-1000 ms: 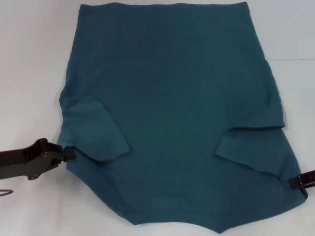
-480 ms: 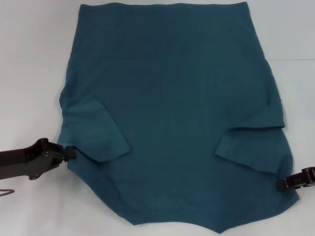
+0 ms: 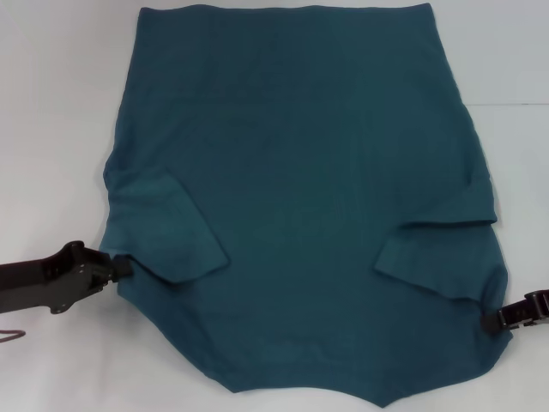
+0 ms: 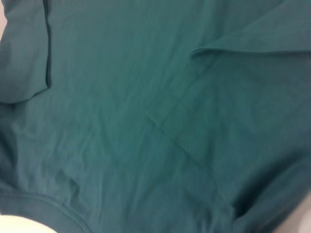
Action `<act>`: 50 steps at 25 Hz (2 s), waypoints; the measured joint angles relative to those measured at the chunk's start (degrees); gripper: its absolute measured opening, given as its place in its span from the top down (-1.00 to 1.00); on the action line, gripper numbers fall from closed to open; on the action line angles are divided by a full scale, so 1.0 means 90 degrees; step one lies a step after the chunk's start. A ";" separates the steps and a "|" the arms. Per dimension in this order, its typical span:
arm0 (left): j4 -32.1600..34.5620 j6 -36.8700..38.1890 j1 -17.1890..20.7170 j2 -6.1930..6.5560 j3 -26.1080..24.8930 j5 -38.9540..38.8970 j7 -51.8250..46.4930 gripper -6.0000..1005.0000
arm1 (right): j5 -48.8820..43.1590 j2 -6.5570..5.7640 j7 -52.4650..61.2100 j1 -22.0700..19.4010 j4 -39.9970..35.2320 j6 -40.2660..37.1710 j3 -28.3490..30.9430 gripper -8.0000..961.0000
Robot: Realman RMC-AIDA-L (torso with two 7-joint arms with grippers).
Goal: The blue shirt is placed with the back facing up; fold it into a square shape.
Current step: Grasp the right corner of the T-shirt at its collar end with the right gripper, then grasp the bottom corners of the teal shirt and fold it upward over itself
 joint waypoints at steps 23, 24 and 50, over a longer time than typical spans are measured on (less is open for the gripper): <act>0.0258 0.0952 0.0104 0.0133 0.0058 0.0541 0.0370 0.98 | 0.0011 -0.0310 -0.0023 -0.0215 -0.0016 -0.0956 0.0316 0.90; 0.0329 0.1056 0.0149 0.0133 0.0062 0.0614 0.0387 0.98 | 0.0012 -0.0324 -0.0031 -0.0242 -0.0017 -0.1065 0.0338 0.90; -0.0731 -0.1413 -0.1522 0.0352 0.0065 0.0664 -0.0054 0.98 | 0.1778 -0.0067 0.0252 0.0237 0.0085 0.1320 0.1099 0.90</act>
